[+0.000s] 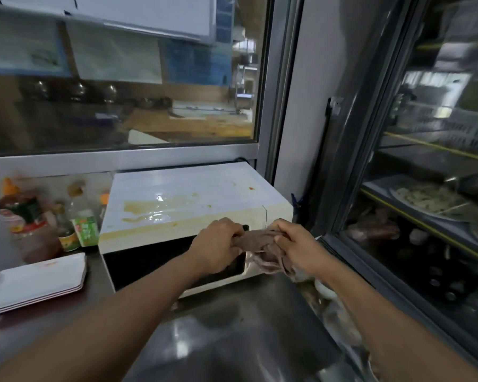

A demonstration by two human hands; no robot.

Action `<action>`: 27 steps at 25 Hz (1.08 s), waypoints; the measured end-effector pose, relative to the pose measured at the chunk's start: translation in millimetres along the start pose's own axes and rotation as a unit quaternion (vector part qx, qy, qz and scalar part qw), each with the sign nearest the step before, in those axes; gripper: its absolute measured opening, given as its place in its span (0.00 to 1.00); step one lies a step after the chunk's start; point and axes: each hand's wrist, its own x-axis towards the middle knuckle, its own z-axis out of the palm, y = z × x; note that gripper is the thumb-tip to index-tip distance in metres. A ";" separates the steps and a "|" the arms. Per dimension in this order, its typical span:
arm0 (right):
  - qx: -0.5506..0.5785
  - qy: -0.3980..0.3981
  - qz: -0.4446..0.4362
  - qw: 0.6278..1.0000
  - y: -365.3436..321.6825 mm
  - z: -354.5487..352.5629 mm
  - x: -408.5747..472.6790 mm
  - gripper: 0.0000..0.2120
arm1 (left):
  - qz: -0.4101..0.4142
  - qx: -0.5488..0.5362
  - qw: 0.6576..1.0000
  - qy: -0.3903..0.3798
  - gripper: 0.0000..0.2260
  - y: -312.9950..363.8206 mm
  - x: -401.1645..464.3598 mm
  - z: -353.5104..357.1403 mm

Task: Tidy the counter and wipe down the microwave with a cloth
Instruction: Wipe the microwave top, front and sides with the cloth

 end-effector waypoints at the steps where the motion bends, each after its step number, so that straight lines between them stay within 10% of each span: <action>1: -0.002 -0.004 -0.010 1.000 -9.6 -3.2 1.8 0.14 | -0.008 -0.002 1.000 0.013 0.09 -1.8 -1.6 -9.5; 18: -0.101 0.120 0.055 0.986 15.4 -78.4 86.4 0.12 | -0.119 -0.340 0.933 -0.002 0.09 18.7 79.4 -37.1; 27: -0.140 0.120 0.035 0.982 64.8 -61.5 200.7 0.13 | -0.276 -0.133 0.948 0.084 0.13 -28.1 159.2 6.3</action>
